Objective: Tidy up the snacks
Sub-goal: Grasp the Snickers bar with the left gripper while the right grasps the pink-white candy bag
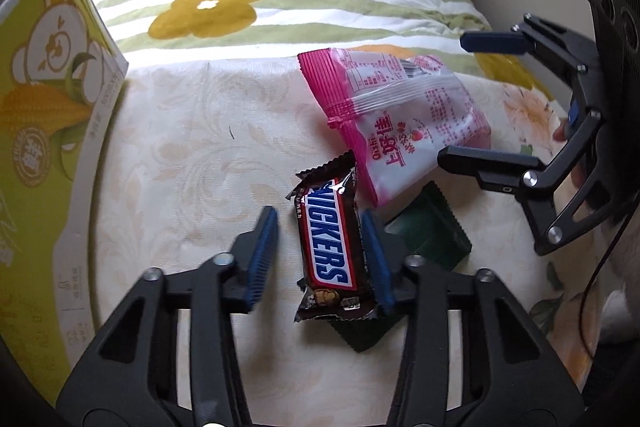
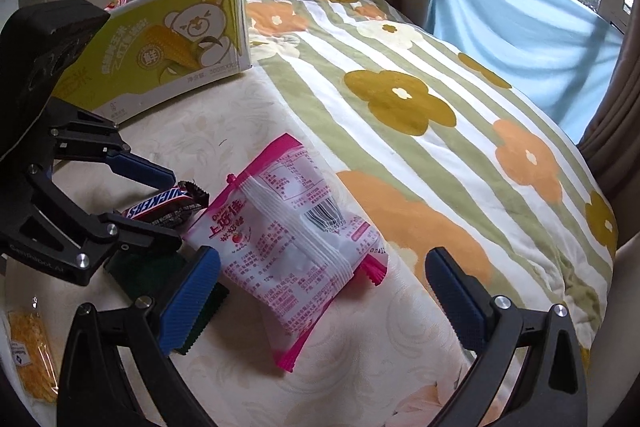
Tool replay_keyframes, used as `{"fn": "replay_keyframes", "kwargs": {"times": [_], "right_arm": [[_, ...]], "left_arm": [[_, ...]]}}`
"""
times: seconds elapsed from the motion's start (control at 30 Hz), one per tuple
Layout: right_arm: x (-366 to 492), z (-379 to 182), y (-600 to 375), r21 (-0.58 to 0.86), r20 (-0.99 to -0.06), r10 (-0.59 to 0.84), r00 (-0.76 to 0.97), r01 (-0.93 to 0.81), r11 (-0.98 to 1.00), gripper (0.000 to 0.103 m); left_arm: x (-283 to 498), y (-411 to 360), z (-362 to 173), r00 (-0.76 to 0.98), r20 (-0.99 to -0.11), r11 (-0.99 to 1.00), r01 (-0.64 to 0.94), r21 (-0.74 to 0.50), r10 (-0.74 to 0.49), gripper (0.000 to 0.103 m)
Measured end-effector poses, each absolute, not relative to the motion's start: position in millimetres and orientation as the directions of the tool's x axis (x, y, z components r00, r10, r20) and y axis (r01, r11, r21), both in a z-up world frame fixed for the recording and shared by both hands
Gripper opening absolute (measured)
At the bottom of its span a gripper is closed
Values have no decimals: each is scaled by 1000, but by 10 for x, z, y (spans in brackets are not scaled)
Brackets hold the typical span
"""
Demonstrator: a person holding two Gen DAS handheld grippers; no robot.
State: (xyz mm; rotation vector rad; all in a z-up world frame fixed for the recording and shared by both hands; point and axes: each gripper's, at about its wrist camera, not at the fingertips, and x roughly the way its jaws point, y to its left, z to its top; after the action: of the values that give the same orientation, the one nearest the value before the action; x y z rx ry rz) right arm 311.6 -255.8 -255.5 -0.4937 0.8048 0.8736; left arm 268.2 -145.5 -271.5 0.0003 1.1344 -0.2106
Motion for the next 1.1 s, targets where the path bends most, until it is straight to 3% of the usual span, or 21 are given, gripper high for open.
{"fn": "replay_keyframes", "kwargs": {"times": [0.03,0.63,0.73,0.83,0.93,1.1], "right_arm": [[3116,-2556,-2550,-67,-791,481,379,-834,548,102],[3198,-2754,-2200,-81,-869,448,209,-955,287,102],[3268,-2802,-2152,-30,-873,459,164,-958,285,101],[3299,-2812,-2155,-20,-868,468,166,-953,301,85],[3348,-2750,-2199,-11,-862,473,182,-940,342,56],[3310,-2697,-2238,10,-853,482,201,-916,400,50]], "left_arm": [[2684,-1462,-2713,403,-903,981,172,-86,-150,25],[2689,-1134,-2582,398,-902,985,91,-144,-168,25],[2668,-1127,-2567,401,-900,985,86,-147,-169,25],[2654,-1117,-2555,400,-900,985,84,-152,-173,25],[2641,-1113,-2523,404,-898,985,81,-152,-172,25],[2633,-1098,-2404,421,-890,985,81,-155,-175,25]]}}
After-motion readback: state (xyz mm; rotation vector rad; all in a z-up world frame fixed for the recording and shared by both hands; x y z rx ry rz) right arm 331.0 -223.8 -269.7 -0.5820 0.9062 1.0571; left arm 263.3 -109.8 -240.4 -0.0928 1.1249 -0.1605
